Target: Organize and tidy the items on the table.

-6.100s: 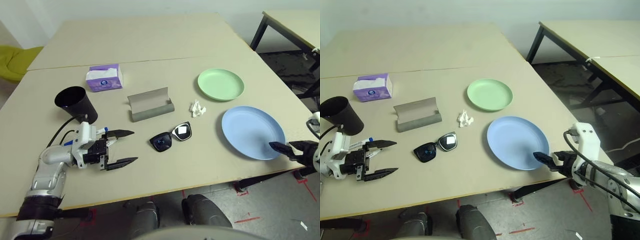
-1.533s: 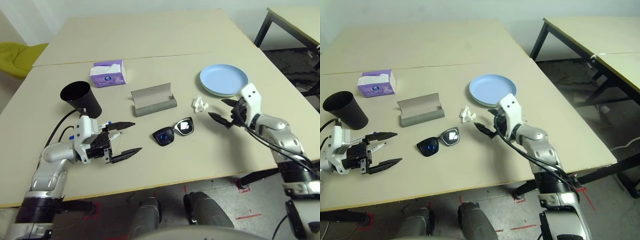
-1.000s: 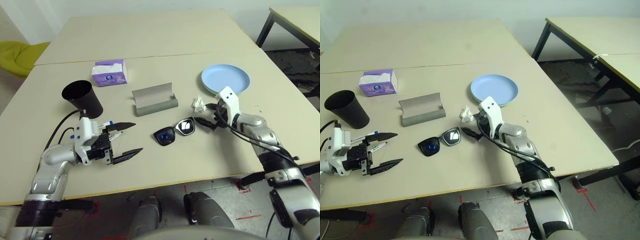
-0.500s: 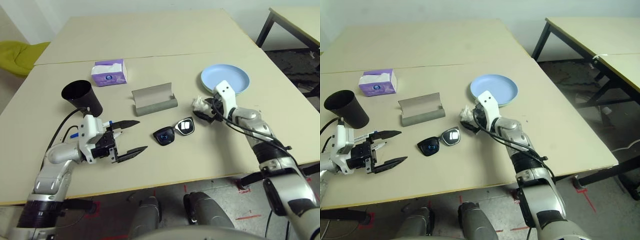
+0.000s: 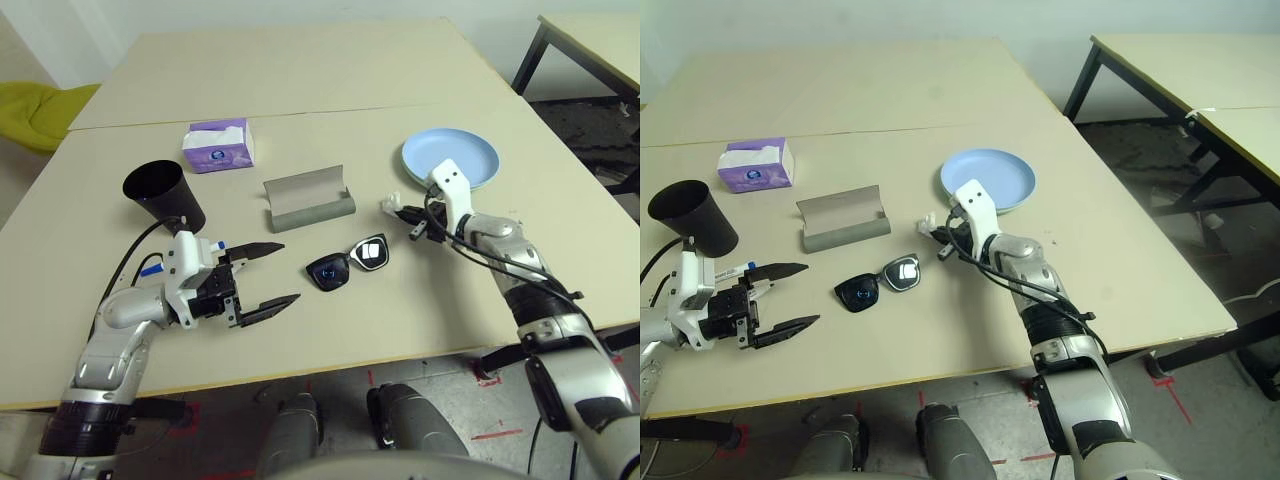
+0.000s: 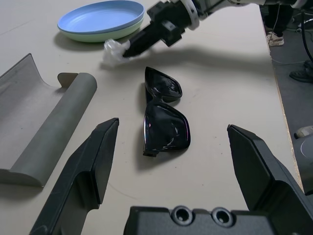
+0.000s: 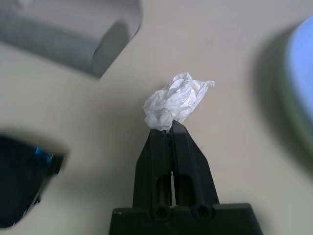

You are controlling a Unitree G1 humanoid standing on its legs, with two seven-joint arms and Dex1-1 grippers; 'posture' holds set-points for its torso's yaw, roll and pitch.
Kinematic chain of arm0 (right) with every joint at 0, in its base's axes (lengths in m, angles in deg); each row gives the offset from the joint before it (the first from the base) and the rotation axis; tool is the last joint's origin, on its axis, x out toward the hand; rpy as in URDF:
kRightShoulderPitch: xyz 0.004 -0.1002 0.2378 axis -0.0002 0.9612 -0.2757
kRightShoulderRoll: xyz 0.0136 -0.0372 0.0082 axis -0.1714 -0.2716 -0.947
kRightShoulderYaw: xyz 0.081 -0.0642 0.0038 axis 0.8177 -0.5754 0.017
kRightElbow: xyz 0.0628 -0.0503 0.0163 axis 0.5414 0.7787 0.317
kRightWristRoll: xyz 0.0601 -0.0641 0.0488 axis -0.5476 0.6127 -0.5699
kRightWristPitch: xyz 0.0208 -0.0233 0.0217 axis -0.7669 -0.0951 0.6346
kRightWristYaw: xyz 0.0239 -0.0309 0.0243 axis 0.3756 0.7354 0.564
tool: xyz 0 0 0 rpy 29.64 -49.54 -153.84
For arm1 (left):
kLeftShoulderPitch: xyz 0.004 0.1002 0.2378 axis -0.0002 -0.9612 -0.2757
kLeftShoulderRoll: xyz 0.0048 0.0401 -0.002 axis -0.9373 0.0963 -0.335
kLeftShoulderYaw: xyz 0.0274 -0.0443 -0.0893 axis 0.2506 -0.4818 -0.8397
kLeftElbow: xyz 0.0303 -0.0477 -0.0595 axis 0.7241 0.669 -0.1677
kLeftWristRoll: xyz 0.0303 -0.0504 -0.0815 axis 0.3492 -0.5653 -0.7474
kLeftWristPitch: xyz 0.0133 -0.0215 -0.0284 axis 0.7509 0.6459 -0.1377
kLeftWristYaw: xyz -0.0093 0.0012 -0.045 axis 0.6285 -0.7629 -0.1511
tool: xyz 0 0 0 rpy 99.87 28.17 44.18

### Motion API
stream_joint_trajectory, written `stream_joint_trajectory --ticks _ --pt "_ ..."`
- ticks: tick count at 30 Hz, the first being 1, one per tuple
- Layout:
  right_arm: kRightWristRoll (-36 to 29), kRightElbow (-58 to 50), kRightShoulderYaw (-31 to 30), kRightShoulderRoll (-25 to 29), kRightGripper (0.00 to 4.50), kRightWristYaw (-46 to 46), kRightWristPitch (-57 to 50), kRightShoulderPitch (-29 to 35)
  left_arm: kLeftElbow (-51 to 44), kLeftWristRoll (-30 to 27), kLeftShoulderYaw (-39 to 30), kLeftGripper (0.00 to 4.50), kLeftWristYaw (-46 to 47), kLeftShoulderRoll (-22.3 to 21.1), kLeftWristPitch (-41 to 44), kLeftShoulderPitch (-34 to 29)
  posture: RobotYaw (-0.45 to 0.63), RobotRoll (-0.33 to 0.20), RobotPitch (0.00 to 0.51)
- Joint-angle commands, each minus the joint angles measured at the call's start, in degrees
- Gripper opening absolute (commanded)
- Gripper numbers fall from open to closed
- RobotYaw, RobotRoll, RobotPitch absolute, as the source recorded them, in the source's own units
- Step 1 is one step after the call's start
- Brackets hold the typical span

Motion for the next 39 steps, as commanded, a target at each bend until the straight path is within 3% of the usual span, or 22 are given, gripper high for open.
stream_joint_trajectory --ticks 1,5,10,15,21,23,26,31,35,37,39 --pt "-2.09 2.93 4.42 1.2 0.04 -1.36 0.46 -6.0 -0.79 0.29 0.59 4.5 0.12 0.18 0.38 -0.41 -0.14 0.0 0.127" --pt "-0.19 12.81 6.54 3.53 0.04 -4.35 3.95 -14.1 -1.09 0.38 0.54 4.5 0.57 0.38 0.31 -0.89 -0.14 0.0 0.119" --pt "7.05 28.7 3.57 6.24 0.04 -10.63 10.84 -19.44 -0.9 0.55 0.21 4.5 1.49 0.77 -0.13 -1.25 -0.13 0.0 0.113" --pt "8.86 34.81 3.92 6.57 1.72 -13.21 12.82 -21.43 -0.74 0.72 -0.01 4.5 2.28 1.15 -0.72 -1.77 -0.12 0.0 0.112" --pt "7.53 32.17 5.37 7.35 3.94 -11.35 11.77 -20.22 1.05 1.18 0.23 4.5 2.04 1.84 -2.62 -2.58 -0.12 0.0 0.108" --pt "5.91 27.95 6.38 8.68 4.47 -8.52 9.25 -19.23 2.1 1.28 0.38 4.5 1.67 1.96 -3.34 -2.27 -0.13 0.0 0.107" --pt "4.34 15.98 6.31 11.8 4.47 -3.02 3.19 -15.63 3.72 1.13 0.26 4.5 0.76 1.74 -4.42 -1.83 -0.13 0.0 0.109" --pt "-1.77 -18.35 5.31 18.41 4.47 4.06 -24.23 -6.66 8.01 0.73 -0.38 4.5 -2.37 0.83 -6.67 0.03 -0.14 0.0 0.115" --pt "-8.81 -43.01 -0.25 23.29 4.47 8.65 -45.55 -2.68 9.62 0.29 -0.49 4.5 -4.71 -0.17 -6.72 2.11 -0.15 0.0 0.117" --pt "-11.09 -50.57 -4.02 25.41 4.47 10.63 -49.63 -2.4 10.13 0.29 -0.61 4.5 -5.84 -0.9 -6.6 2.68 -0.16 0.0 0.118" --pt "-8.94 -57.88 -13.25 27.84 4.47 13.96 -46.9 -4.82 11.02 0.33 -0.95 4.5 -7.39 -2.21 -6.55 3.22 -0.16 0.0 0.12"
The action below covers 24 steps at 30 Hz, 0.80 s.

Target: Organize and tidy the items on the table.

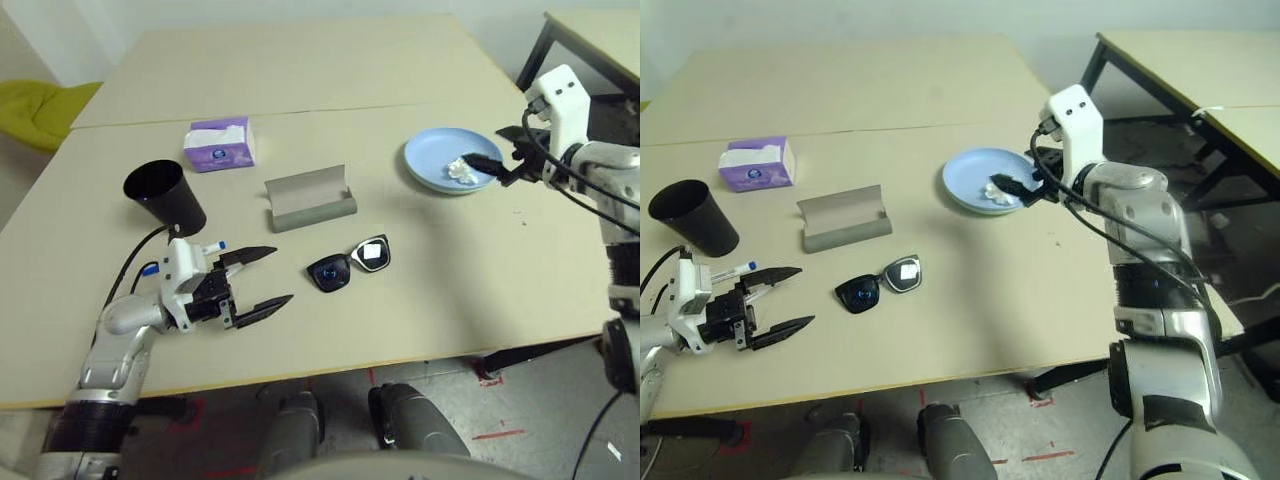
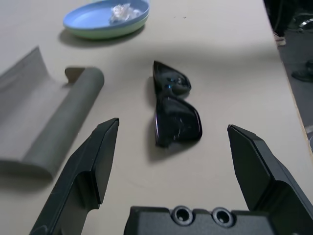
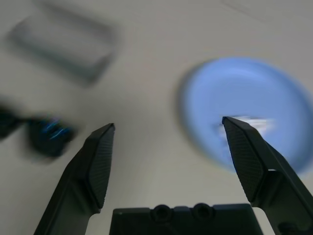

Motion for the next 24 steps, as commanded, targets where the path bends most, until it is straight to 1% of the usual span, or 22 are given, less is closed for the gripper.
stream_joint_trajectory --ticks 1,2,3,7,12,15,20,24 --pt "3.03 -11.32 -15.18 3.6 4.47 5.58 3.56 -3.32 2.0 0.25 -0.77 4.5 -2.75 -2.32 -0.41 0.23 -0.16 0.0 0.119" --pt "5.23 -12.23 -19.03 4.09 4.47 6.87 6.31 -5.04 2.39 0.17 -0.9 4.5 -3.14 -2.69 -0.45 0.43 -0.17 0.0 0.119" --pt "6.4 -12.08 -21.92 3.31 4.47 7.98 7.98 -7.12 2.88 0.12 -1.03 4.5 -3.45 -2.96 -0.56 0.67 -0.16 0.0 0.121" --pt "11.81 -6.77 -31.48 -1.78 4.47 11.56 13.92 -15.3 4.82 0.3 -1.54 4.5 -4.25 -3.33 -1.24 1.48 -0.16 0.0 0.12" --pt "15.28 1.06 -37.06 -10.42 4.47 14.15 15.75 -21.75 6.13 0.73 -2.0 4.5 -4.52 -3.05 -2.25 1.36 -0.15 0.0 0.123" --pt "17.12 3.58 -40.66 -13.25 4.47 16.59 16.8 -22.78 6.16 0.76 -2.14 4.5 -3.99 -2.77 -2.55 1.03 -0.14 0.0 0.122" --pt "20.14 7.0 -45.45 -16.73 4.47 17.93 17.48 -21.07 5.69 0.75 -2.22 4.5 -3.28 -2.46 -2.77 0.17 -0.13 0.0 0.122" --pt "23.04 12.66 -47.06 -19.38 4.47 16.86 19.19 -19.54 4.48 0.6 -2.05 4.5 -2.68 -2.28 -2.66 -1.0 -0.13 0.0 0.122"
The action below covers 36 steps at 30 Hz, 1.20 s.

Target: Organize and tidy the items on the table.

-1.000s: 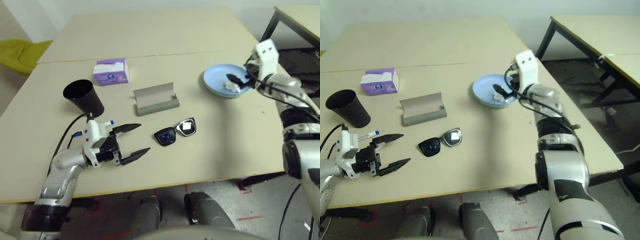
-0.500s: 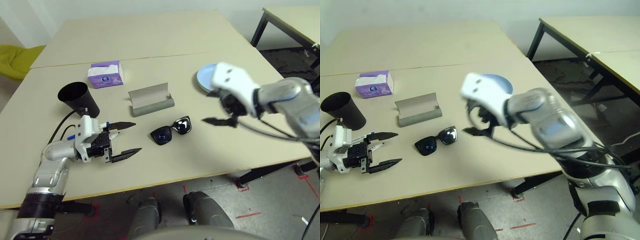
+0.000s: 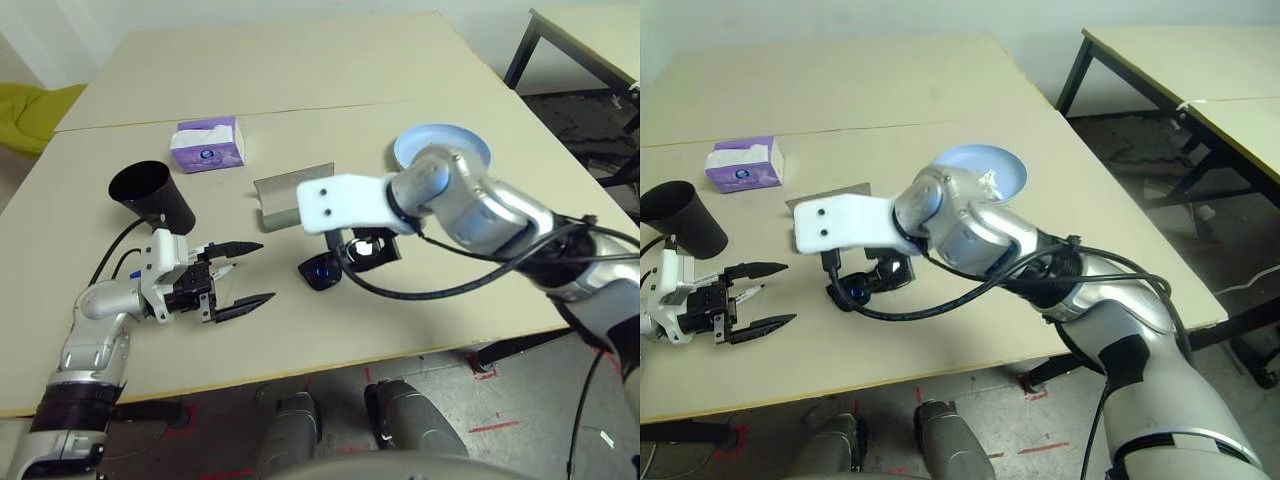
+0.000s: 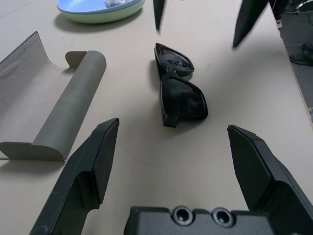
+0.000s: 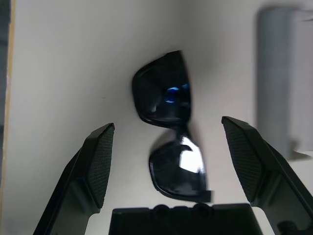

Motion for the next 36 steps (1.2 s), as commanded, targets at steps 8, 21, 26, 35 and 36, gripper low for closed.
stream_joint_trajectory --ticks 8,21,26,35,36 --pt "7.49 12.32 -0.72 -5.33 4.47 -1.88 6.23 2.48 -3.99 -0.42 -0.83 4.5 -0.89 -1.93 1.6 -2.95 -0.12 0.0 0.128" --pt "12.54 19.66 1.11 -6.98 4.47 -1.4 14.76 2.47 -9.29 -0.74 -0.97 4.5 1.11 -2.33 4.25 -6.12 -0.12 0.0 0.127" --pt "13.3 20.38 2.38 -7.99 4.47 -0.68 15.55 2.27 -9.62 -0.63 -0.79 4.5 1.55 -2.06 4.63 -6.37 -0.12 0.0 0.122" --pt "14.75 19.6 3.13 -8.06 4.47 0.79 16.15 3.5 -7.74 0.39 -0.06 4.5 1.9 -0.34 3.59 -5.61 -0.12 0.0 0.118" --pt "14.91 19.55 3.23 -8.0 4.47 0.94 16.23 3.59 -7.71 0.46 -0.06 4.5 1.85 -0.21 3.55 -5.61 -0.12 0.0 0.116"
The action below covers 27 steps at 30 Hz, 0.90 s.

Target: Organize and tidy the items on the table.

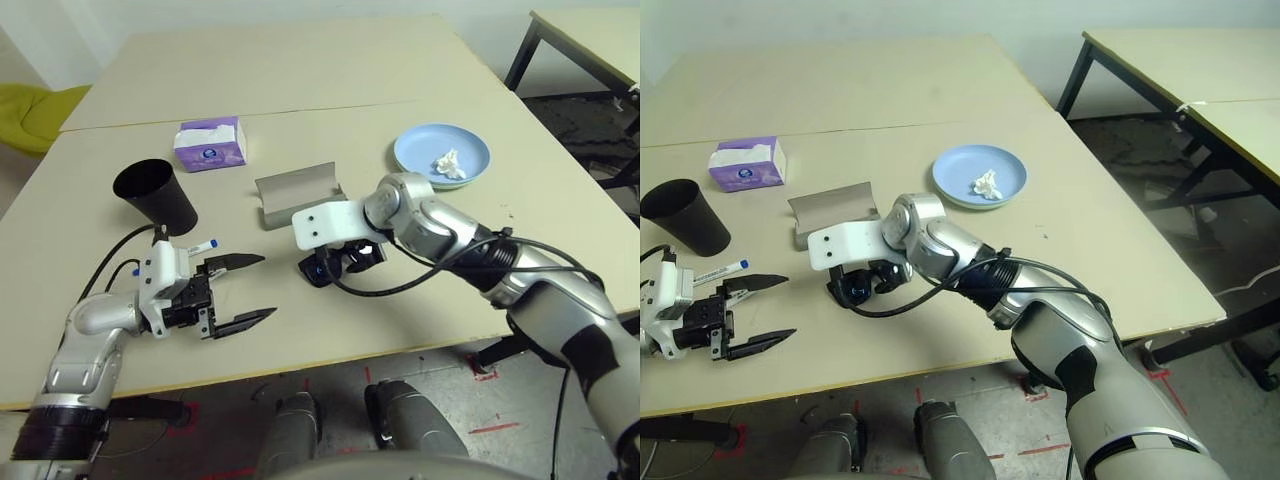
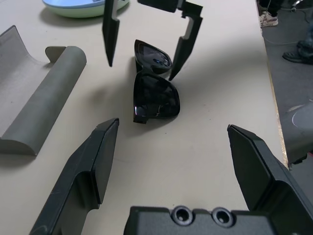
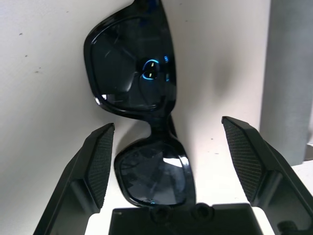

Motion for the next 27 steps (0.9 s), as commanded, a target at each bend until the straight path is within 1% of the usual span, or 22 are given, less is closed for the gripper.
stream_joint_trajectory --ticks 1,5,7,11,12,13,22,27 --pt "1.04 -0.62 0.85 -0.09 4.38 0.84 0.66 0.79 0.77 0.75 0.49 4.5 -0.18 0.34 -0.7 -0.12 -0.12 0.0 0.116" --pt "1.55 -2.11 1.19 0.46 3.1 2.22 0.59 1.08 0.61 0.77 0.68 4.5 -0.07 0.71 -0.83 -0.18 -0.12 0.0 0.11" --pt "1.61 -3.08 1.39 0.6 2.22 3.0 0.13 1.29 0.45 0.75 0.8 4.5 0.11 0.89 -0.81 -0.13 -0.12 0.0 0.108" --pt "1.66 -4.61 1.39 0.93 0.84 4.4 -0.67 1.79 0.05 0.81 1.09 4.5 0.59 1.41 -0.65 0.19 -0.11 0.0 0.106" --pt "1.71 -4.84 1.41 1.01 0.41 4.58 -0.8 1.9 -0.03 0.81 1.09 4.5 0.66 1.51 -0.62 0.21 -0.11 0.0 0.106" --pt "1.73 -5.02 1.47 1.16 0.1 4.82 -0.9 2.01 -0.13 0.78 1.07 4.5 0.79 1.63 -0.56 0.25 -0.12 0.0 0.106" --pt "2.66 -4.74 1.99 2.13 0.11 6.74 -0.16 1.75 -0.76 0.69 1.34 4.5 1.54 2.22 -0.06 0.27 -0.11 0.0 0.11" --pt "2.98 -0.41 3.04 0.67 0.11 7.09 2.82 -1.96 0.57 1.0 0.81 4.5 1.65 2.21 -0.78 -0.18 -0.11 0.0 0.113"
